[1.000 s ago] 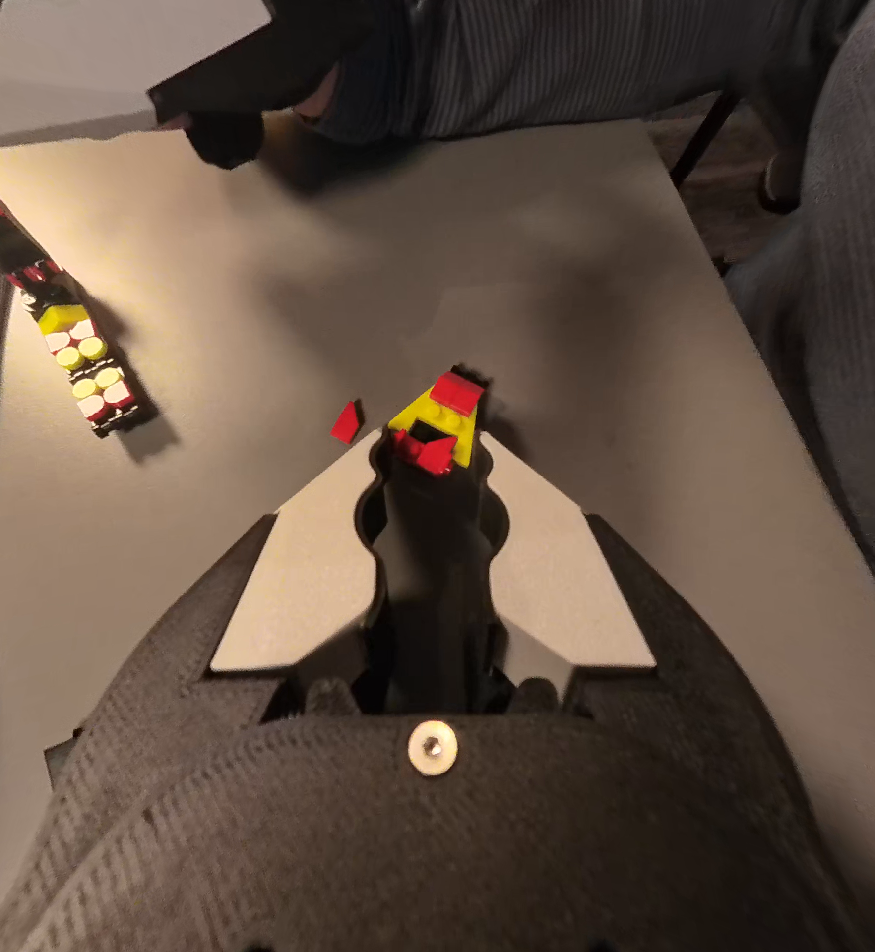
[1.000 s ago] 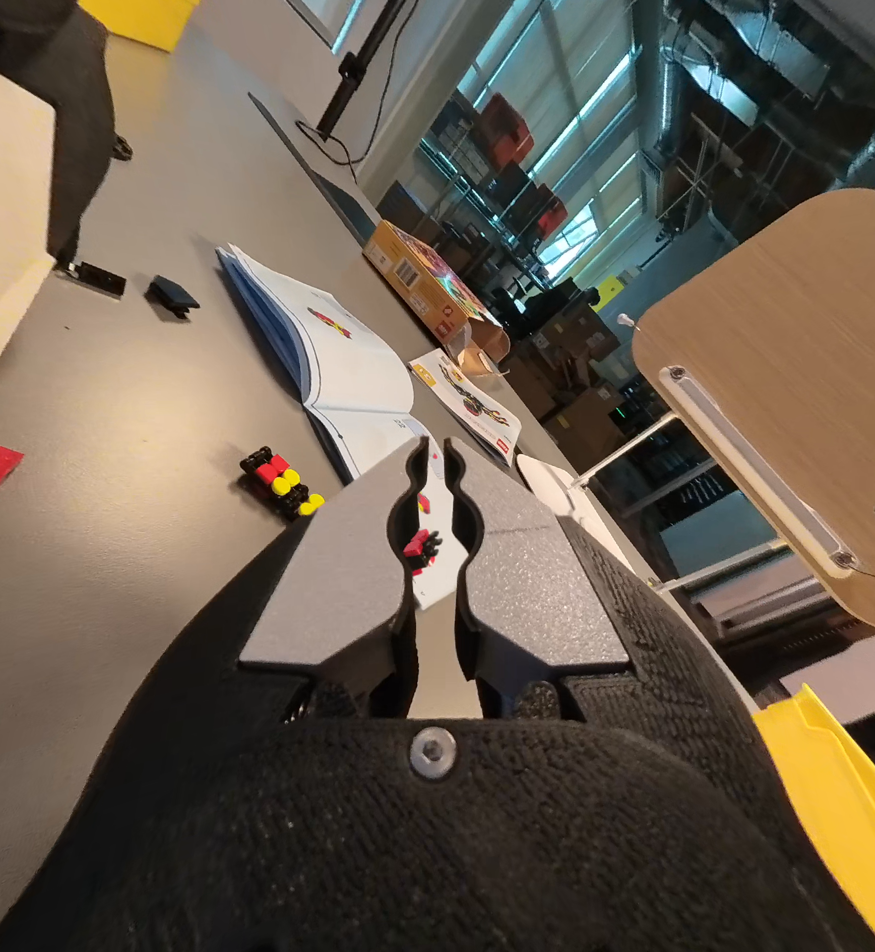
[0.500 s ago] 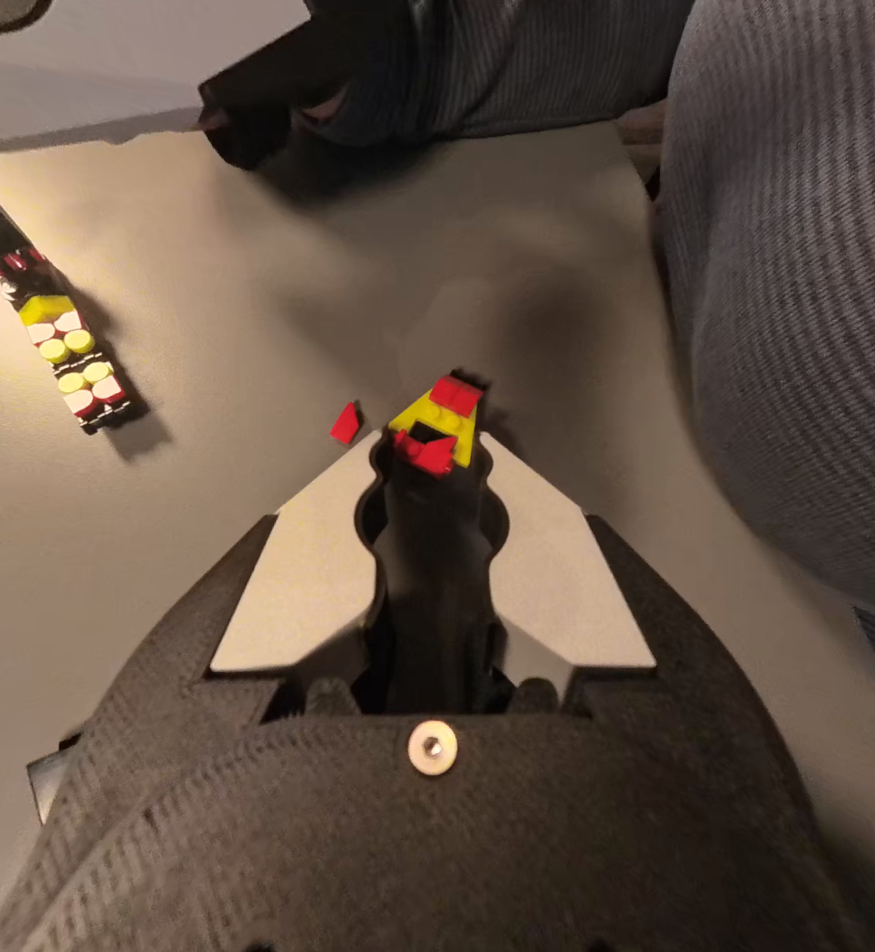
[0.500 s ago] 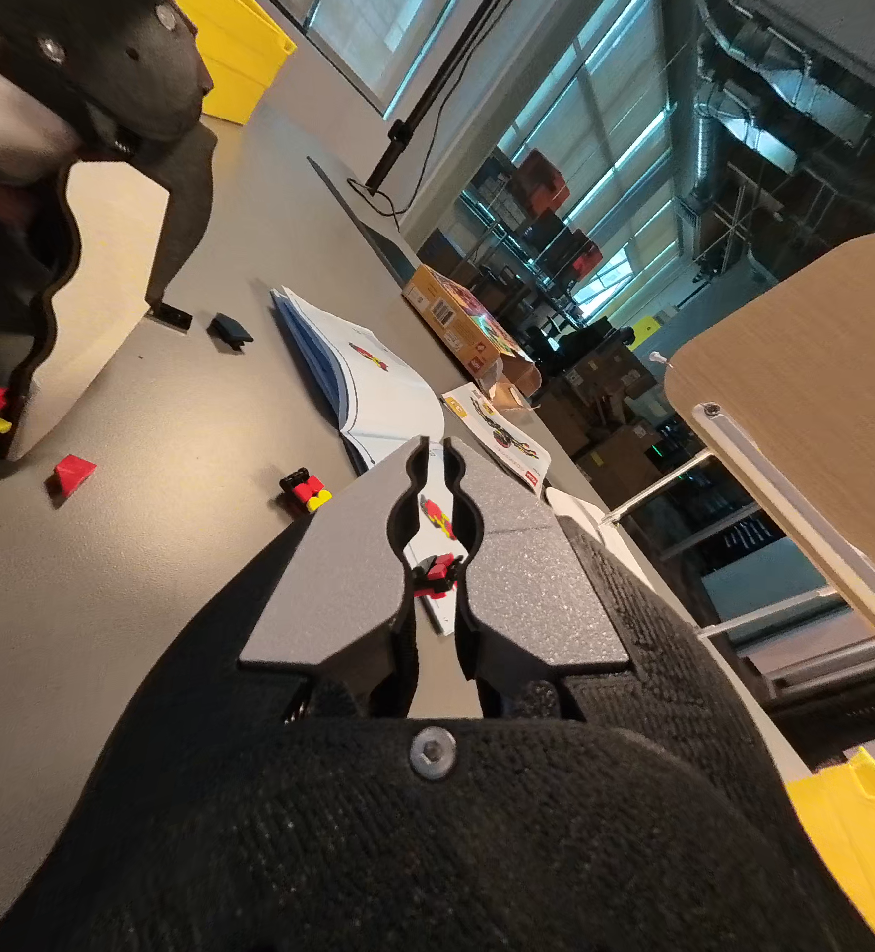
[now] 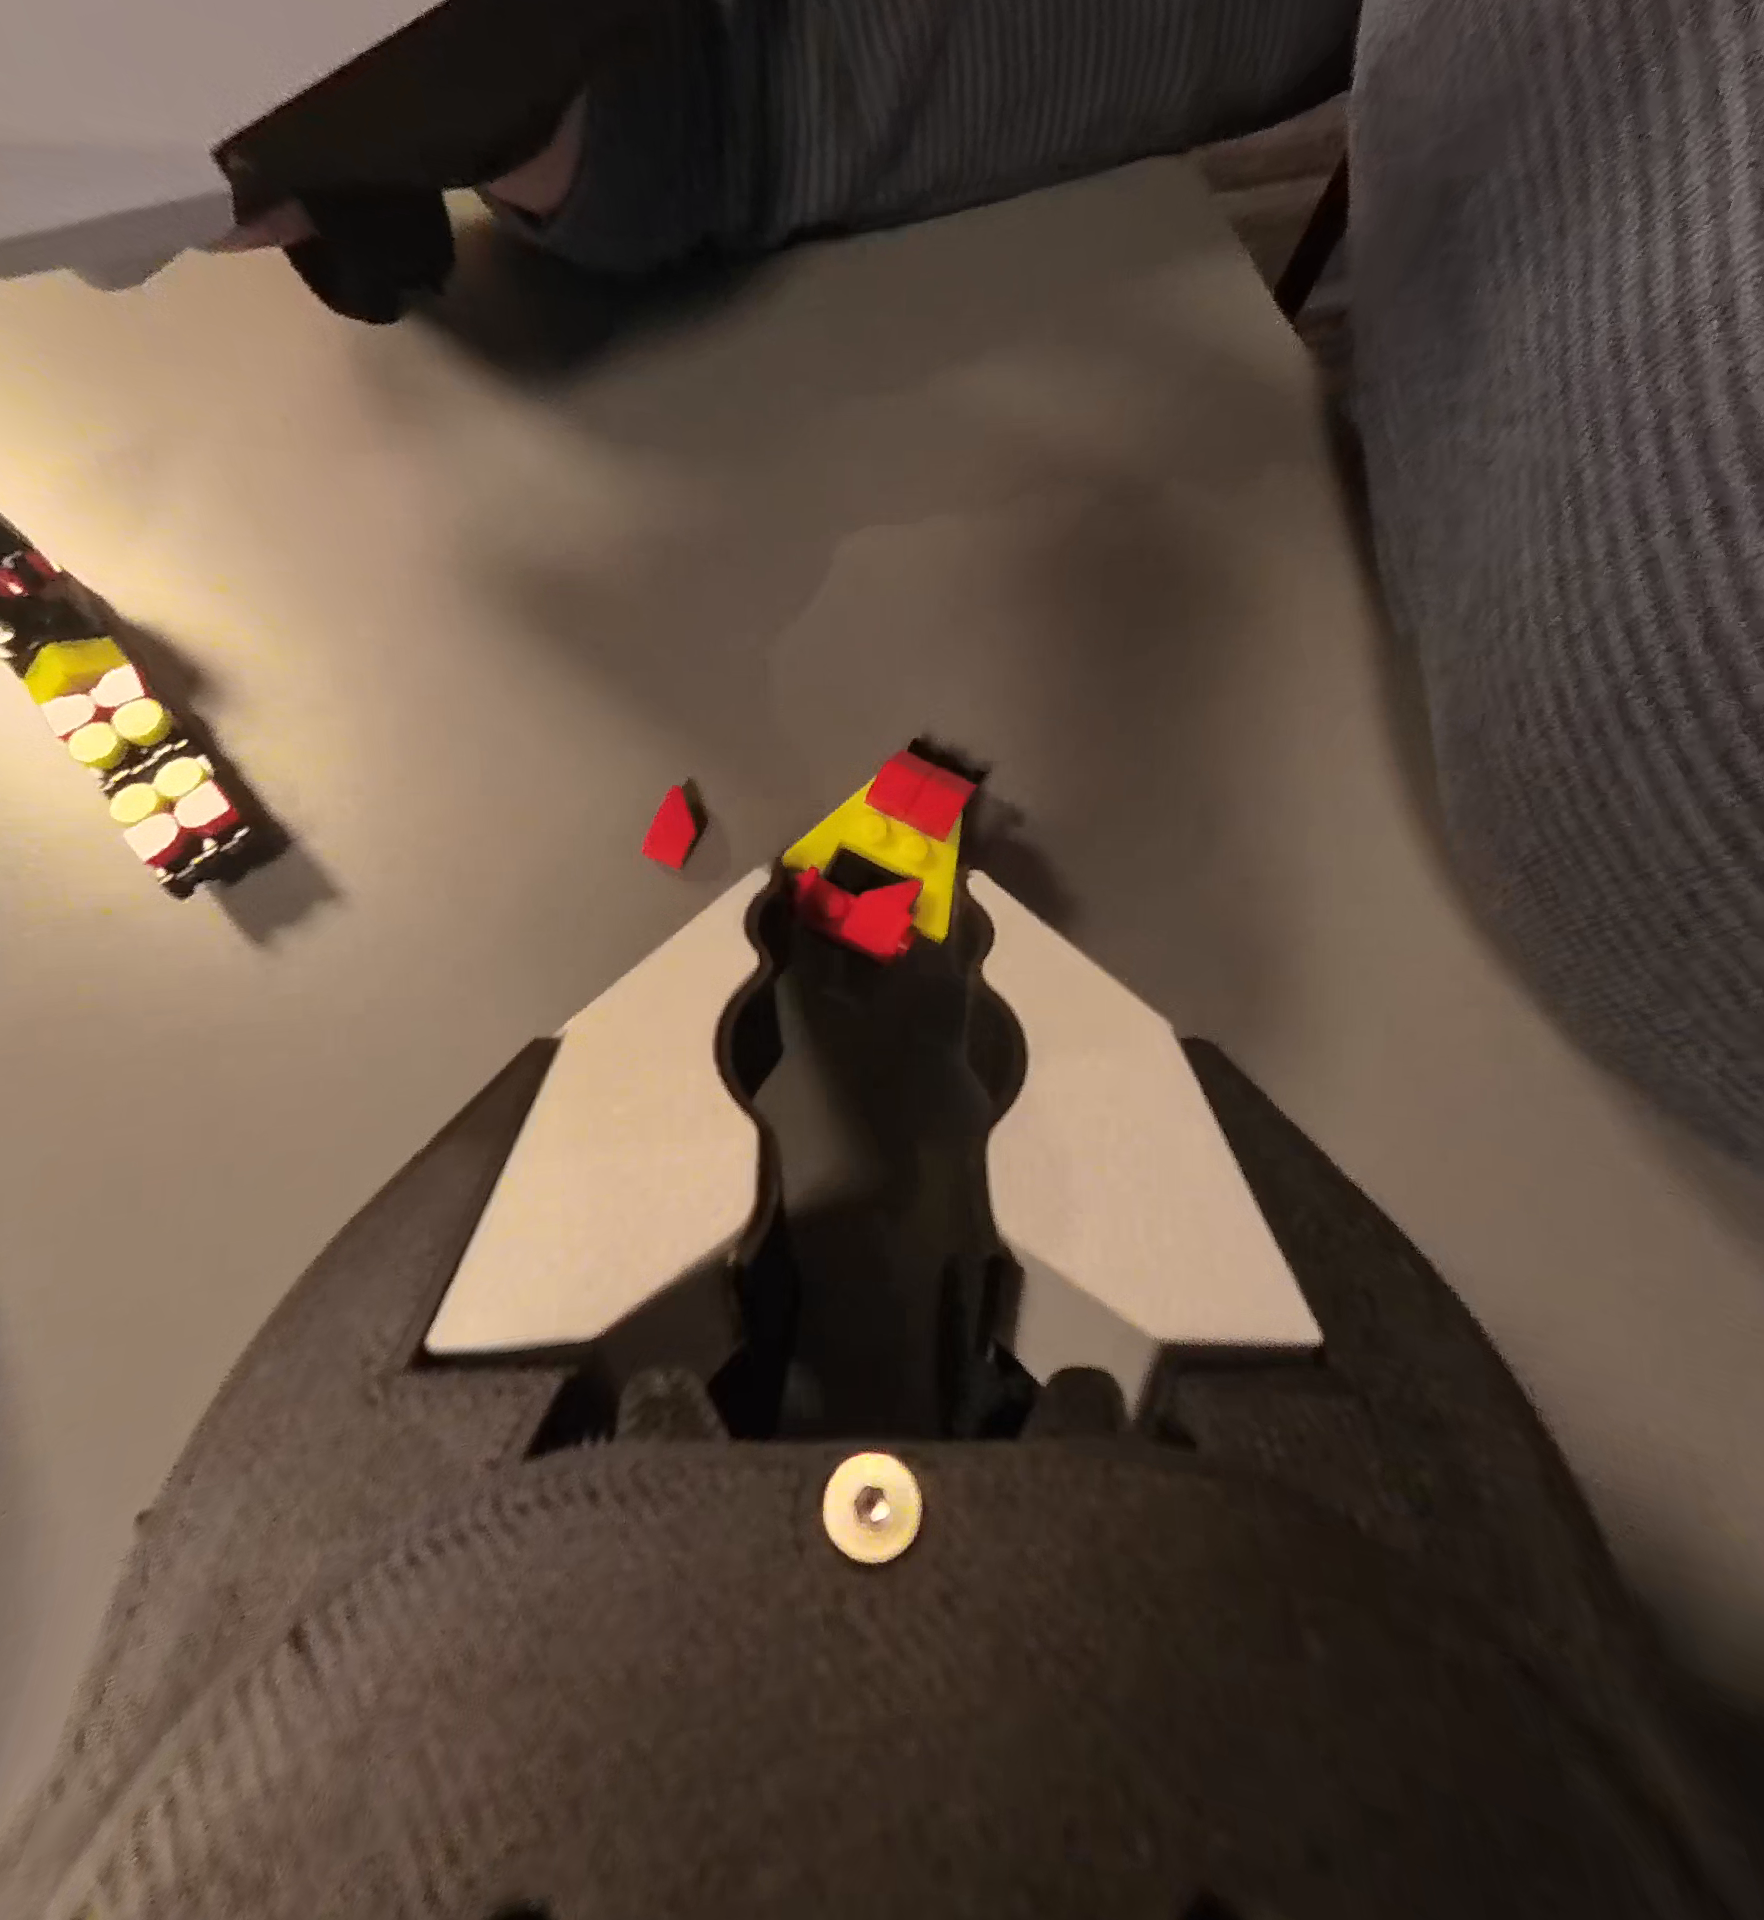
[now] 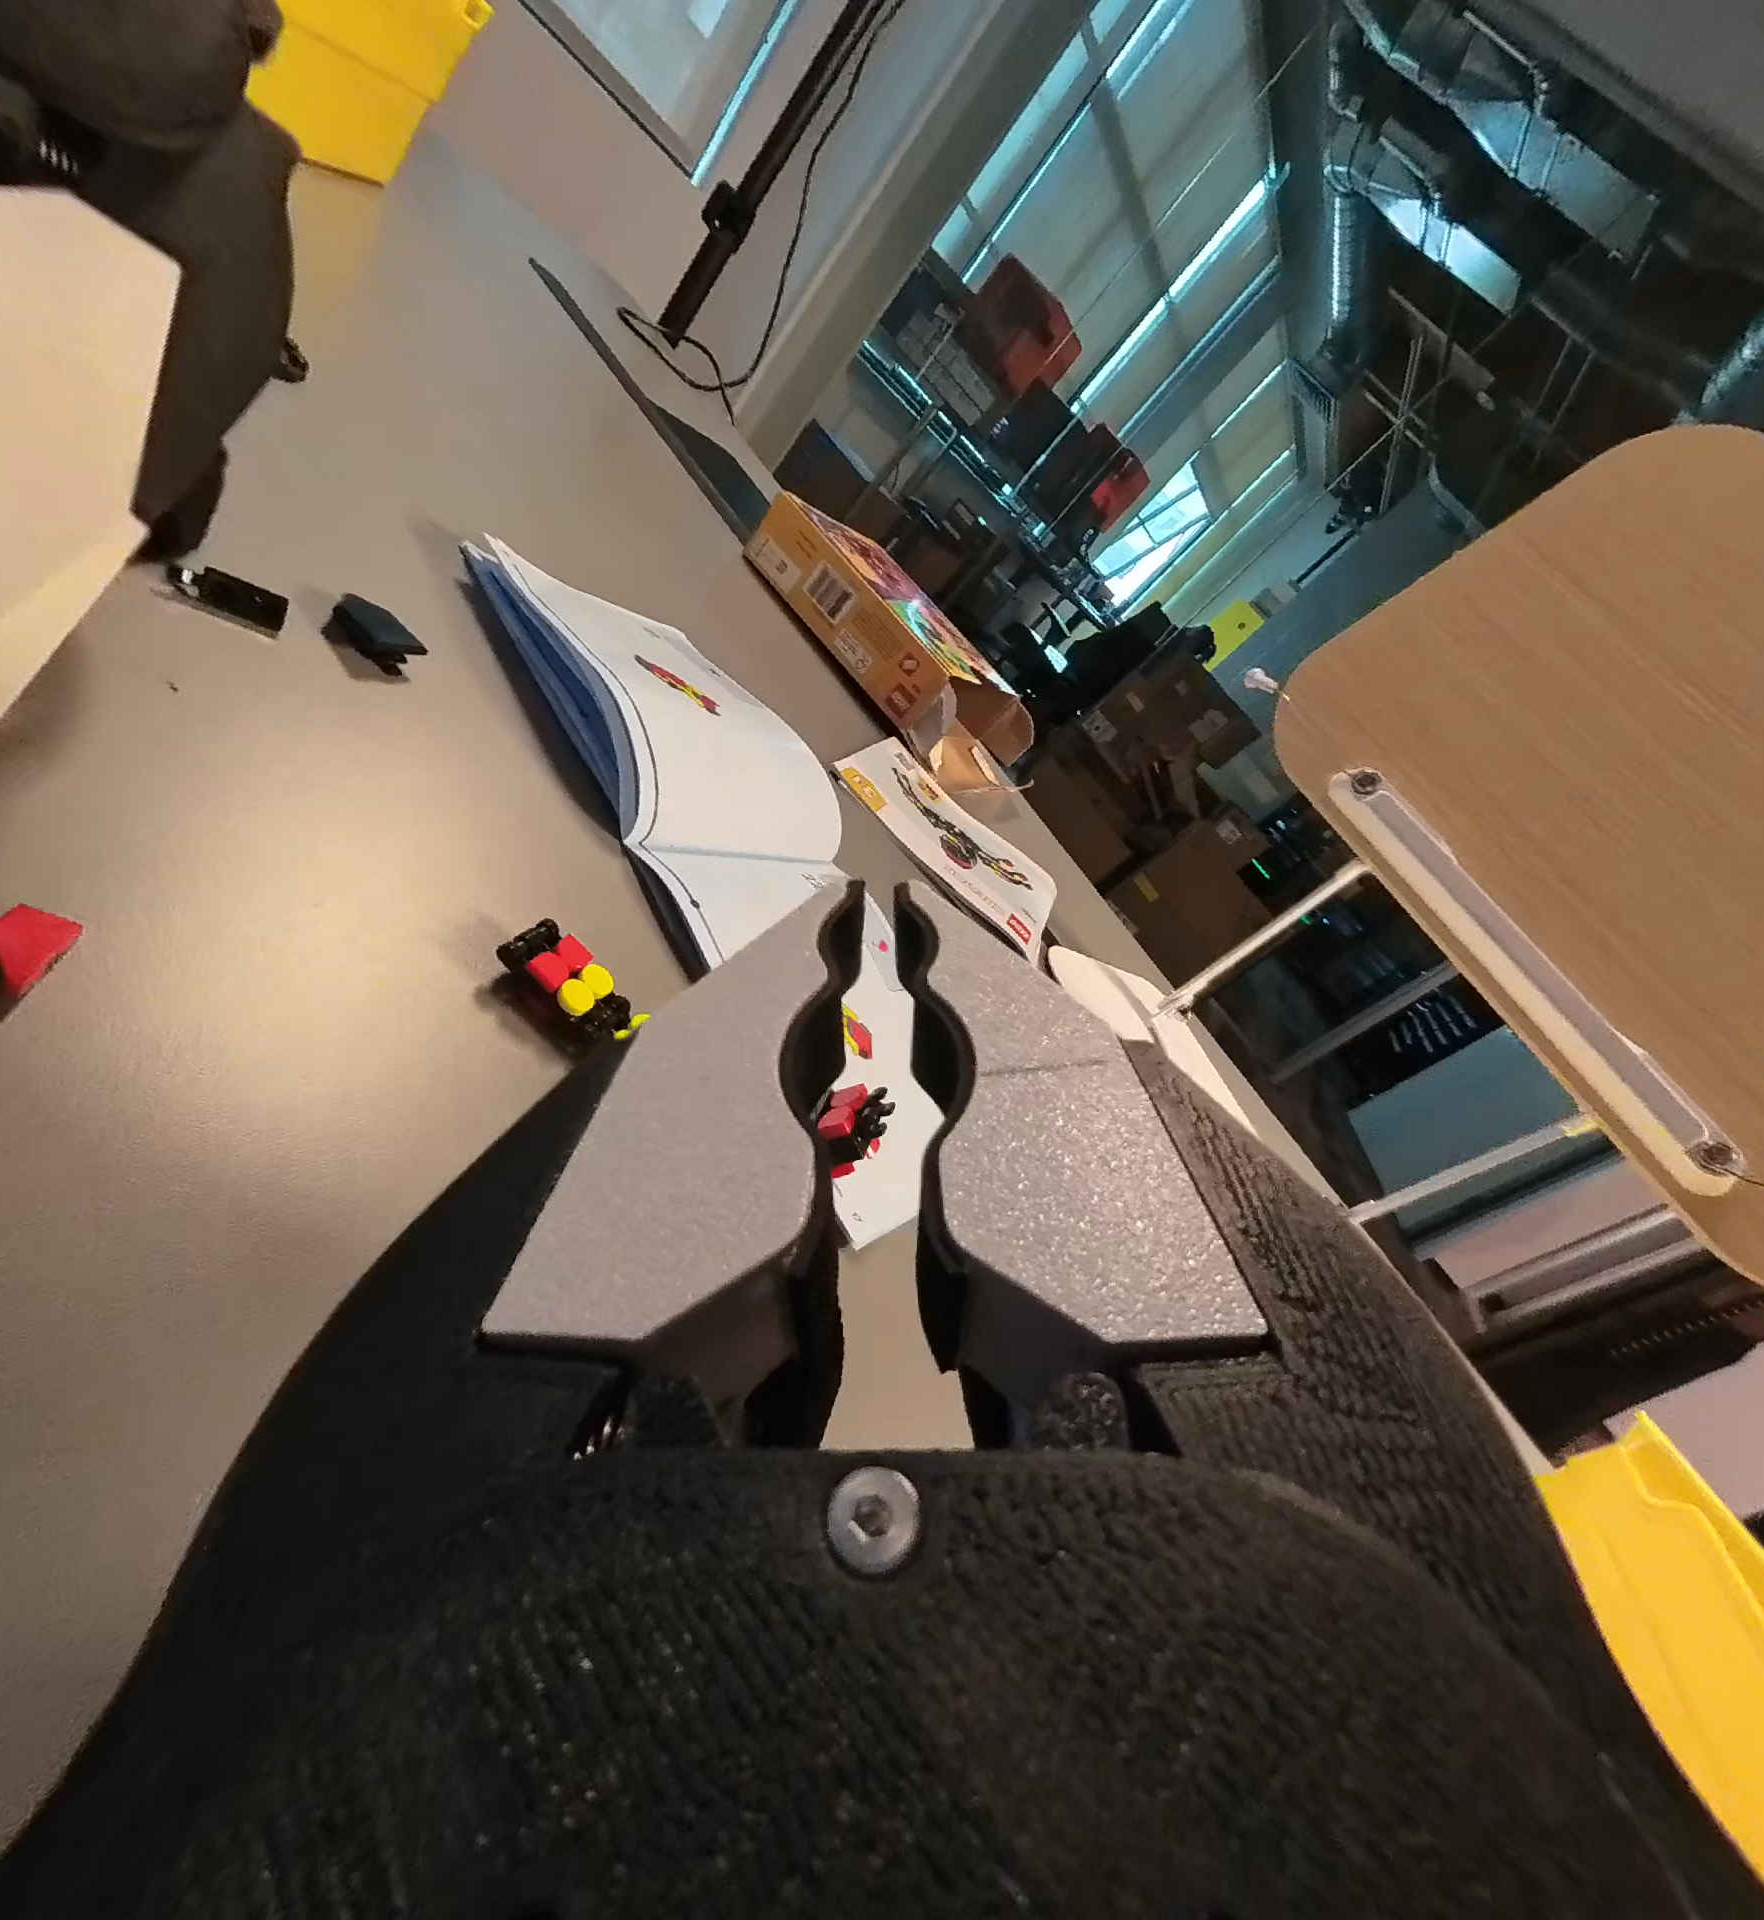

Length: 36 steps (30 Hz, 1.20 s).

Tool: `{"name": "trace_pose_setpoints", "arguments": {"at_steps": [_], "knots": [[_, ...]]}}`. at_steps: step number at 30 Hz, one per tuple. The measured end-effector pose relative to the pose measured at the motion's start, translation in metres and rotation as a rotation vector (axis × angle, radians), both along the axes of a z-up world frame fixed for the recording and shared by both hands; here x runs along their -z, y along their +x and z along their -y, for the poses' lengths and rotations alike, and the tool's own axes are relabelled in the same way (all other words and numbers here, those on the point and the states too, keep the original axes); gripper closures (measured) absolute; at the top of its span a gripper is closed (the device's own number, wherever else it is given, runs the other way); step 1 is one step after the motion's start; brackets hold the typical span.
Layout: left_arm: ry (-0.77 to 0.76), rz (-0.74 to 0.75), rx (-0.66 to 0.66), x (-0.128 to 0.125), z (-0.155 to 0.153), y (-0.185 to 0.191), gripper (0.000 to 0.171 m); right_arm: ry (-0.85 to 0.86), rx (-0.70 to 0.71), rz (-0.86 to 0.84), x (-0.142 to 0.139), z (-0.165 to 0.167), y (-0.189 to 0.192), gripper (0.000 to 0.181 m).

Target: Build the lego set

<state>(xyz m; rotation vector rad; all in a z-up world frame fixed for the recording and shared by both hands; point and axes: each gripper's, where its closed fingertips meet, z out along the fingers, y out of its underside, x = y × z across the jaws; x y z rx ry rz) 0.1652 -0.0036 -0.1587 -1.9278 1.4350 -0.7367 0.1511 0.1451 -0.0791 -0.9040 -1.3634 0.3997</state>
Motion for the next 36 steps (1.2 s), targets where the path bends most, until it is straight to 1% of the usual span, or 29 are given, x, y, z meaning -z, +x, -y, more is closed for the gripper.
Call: {"name": "trace_pose_setpoints", "arguments": {"at_steps": [6,9,14,18,28,30,32,33,36], "knots": [[0.028,0.007,-0.033,-0.011,-0.004,-0.021,0.142,-0.001,0.02,-0.007,-0.001,-0.004,0.001,0.177],[0.037,-0.043,-0.036,-0.007,-0.003,-0.034,0.142,0.0,0.023,-0.006,-0.001,-0.005,0.001,0.178],[0.027,-0.038,-0.018,-0.009,0.002,-0.042,0.142,-0.002,0.021,-0.005,-0.001,-0.005,0.001,0.177],[0.011,-0.1,-0.019,-0.001,0.004,-0.051,0.141,-0.006,0.021,-0.01,-0.001,-0.005,0.001,0.178],[0.006,-0.084,0.001,0.001,0.007,-0.051,0.141,-0.013,0.014,-0.008,-0.001,-0.005,0.001,0.178],[0.004,-0.079,-0.006,0.001,0.006,-0.051,0.139,-0.015,0.012,-0.01,-0.001,-0.005,0.001,0.178],[0.002,-0.091,-0.038,0.001,0.005,-0.055,0.131,-0.016,0.012,-0.012,-0.001,-0.005,0.001,0.178],[0.015,-0.095,-0.063,-0.002,0.005,-0.058,0.13,-0.016,0.014,-0.013,-0.001,-0.005,0.001,0.178],[0.09,-0.061,-0.198,-0.016,0.003,-0.071,0.121,-0.018,0.014,-0.022,-0.003,-0.004,0.003,0.178]]}}
